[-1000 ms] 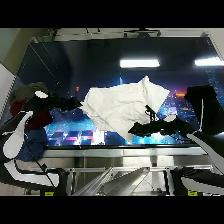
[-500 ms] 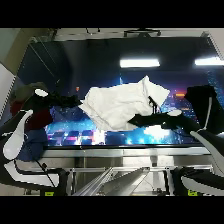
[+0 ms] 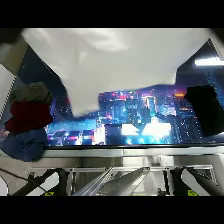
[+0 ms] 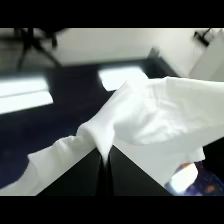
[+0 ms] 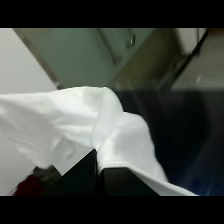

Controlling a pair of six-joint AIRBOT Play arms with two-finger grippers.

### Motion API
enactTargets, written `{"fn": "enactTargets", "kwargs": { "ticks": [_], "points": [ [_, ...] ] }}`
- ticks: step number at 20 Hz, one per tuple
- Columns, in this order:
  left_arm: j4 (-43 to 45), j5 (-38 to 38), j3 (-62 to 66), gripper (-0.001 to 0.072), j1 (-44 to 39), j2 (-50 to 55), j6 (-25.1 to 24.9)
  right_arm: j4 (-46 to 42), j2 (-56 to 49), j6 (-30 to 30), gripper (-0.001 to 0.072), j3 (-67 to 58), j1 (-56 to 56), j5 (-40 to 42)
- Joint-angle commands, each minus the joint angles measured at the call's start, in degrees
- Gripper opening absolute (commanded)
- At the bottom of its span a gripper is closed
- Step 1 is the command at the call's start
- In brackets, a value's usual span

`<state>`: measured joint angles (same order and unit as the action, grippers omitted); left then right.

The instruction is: Fold the shirts.

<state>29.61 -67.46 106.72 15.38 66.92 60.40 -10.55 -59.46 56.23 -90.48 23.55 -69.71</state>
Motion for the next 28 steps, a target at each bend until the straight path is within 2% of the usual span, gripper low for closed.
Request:
{"fn": "enactTargets", "kwargs": {
  "ticks": [1,5,9,11,15,17,20,23,26,28],
  "points": [
    [-1.8,-0.8,14.4,0.0023,4.5,-7.7,1.8,-0.3,6.2,2.1,0.0016,-17.9,9.3,-1.1],
    [-1.7,0.6,7.1,0.0023,9.3,-16.1,1.1,-4.0,9.2,2.3,0.0016,-21.7,12.1,0.0],
    [-1.8,1.5,-1.1,0.0023,8.5,-15.3,-3.5,-4.0,4.2,4.1,0.0016,-20.7,11.2,-4.7],
    [-1.5,1.4,-2.7,0.0024,4.3,-10.0,-4.9,-5.4,0.2,4.3,0.0015,-16.9,7.3,-5.9],
    [7.4,2.0,-2.9,0.0023,-6.5,5.9,-5.4,-18.1,-9.8,4.3,0.0016,-5.4,-3.5,-4.4],
    [13.8,2.0,-2.9,0.0023,-9.3,14.8,-3.7,-23.5,-16.4,5.9,0.0016,0.3,-5.9,-0.7],
    [19.5,1.4,-2.9,0.0022,-9.8,28.0,-1.0,-24.0,-29.2,6.0,0.0016,4.3,-5.7,3.6],
    [19.9,2.4,-2.9,0.0021,-8.6,38.8,-0.8,-18.8,-42.8,3.7,0.0016,4.2,-5.3,6.1],
    [19.8,9.2,-2.9,0.0021,-7.8,46.2,-0.8,-5.3,-54.0,-3.0,0.0016,3.1,-4.6,6.8],
    [19.8,13.7,-2.1,0.0021,-7.4,49.3,-0.8,0.4,-59.7,-5.1,0.0016,0.8,-3.9,6.4]
  ]
}}
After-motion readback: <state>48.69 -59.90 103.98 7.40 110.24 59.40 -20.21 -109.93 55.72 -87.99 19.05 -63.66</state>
